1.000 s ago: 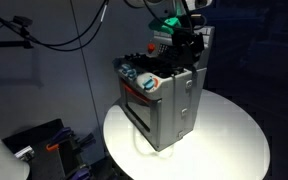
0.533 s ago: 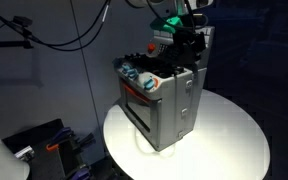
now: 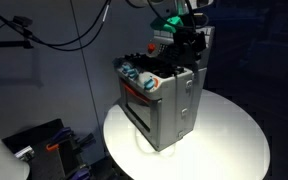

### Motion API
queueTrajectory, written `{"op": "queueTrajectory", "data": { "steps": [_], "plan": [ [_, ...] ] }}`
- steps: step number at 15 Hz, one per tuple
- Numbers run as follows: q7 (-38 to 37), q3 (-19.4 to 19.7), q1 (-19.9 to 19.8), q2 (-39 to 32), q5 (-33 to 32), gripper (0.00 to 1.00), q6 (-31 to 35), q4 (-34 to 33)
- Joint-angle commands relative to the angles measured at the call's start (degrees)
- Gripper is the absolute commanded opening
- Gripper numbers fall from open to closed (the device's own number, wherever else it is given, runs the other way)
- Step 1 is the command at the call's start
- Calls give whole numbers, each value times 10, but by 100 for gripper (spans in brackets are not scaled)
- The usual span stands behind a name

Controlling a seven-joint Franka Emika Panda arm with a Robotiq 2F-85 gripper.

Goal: Press the top orange button on the microwave controlling panel of the stove

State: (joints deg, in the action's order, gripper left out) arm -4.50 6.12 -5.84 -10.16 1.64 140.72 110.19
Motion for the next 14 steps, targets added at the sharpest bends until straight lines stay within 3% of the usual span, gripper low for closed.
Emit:
{"op": "queueTrajectory", "data": {
  "steps": [1, 14],
  "plan": [
    [-13, 2, 0, -15, -1, 100, 5, -27],
    [-14, 5, -3, -32, 0, 100, 2, -44]
  ]
}}
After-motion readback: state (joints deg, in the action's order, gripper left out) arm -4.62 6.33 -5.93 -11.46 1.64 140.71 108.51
